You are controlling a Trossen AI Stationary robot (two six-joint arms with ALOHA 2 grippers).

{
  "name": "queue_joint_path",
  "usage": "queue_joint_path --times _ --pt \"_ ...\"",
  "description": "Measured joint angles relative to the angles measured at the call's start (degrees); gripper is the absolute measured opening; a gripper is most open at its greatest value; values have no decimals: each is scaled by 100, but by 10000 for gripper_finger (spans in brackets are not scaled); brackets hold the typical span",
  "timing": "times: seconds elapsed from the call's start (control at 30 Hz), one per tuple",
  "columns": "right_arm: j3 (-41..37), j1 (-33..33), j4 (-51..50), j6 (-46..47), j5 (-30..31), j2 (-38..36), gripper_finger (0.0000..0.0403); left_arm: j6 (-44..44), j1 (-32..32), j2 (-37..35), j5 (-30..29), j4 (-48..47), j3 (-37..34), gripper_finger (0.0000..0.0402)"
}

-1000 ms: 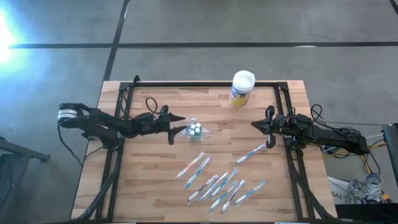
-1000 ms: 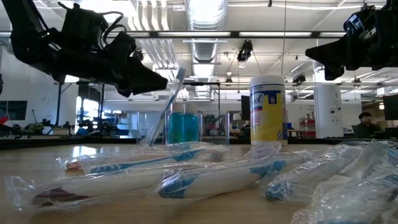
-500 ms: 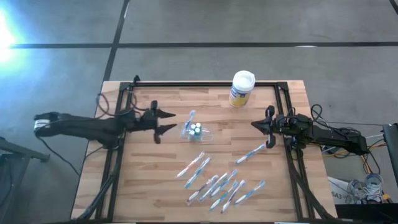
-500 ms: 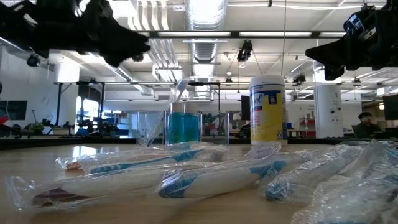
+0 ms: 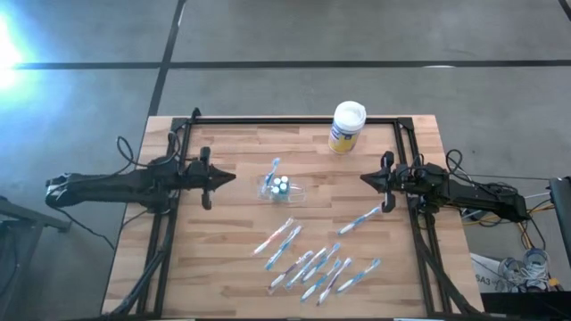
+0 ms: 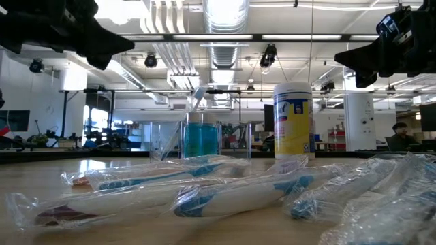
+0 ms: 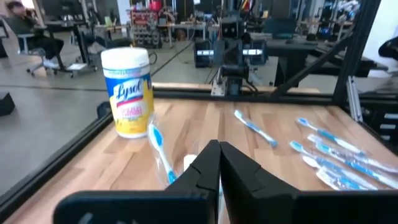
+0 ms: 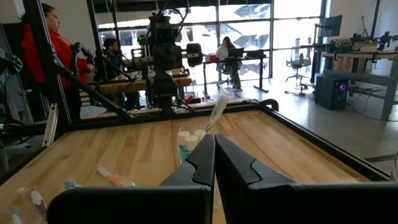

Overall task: Pick & Place toothbrushing station
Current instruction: Put the orange toothbrush into the transparent organizer

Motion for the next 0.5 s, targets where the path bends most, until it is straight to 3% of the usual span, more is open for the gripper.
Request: queue_joint_path --times 0.27,0.5 --pt "0 0 0 0 0 -4 8 214 0 -434 2 -115 -265 6" --pt "0 0 0 -5 1 -4 8 263 0 -1146 2 127 -953 12"
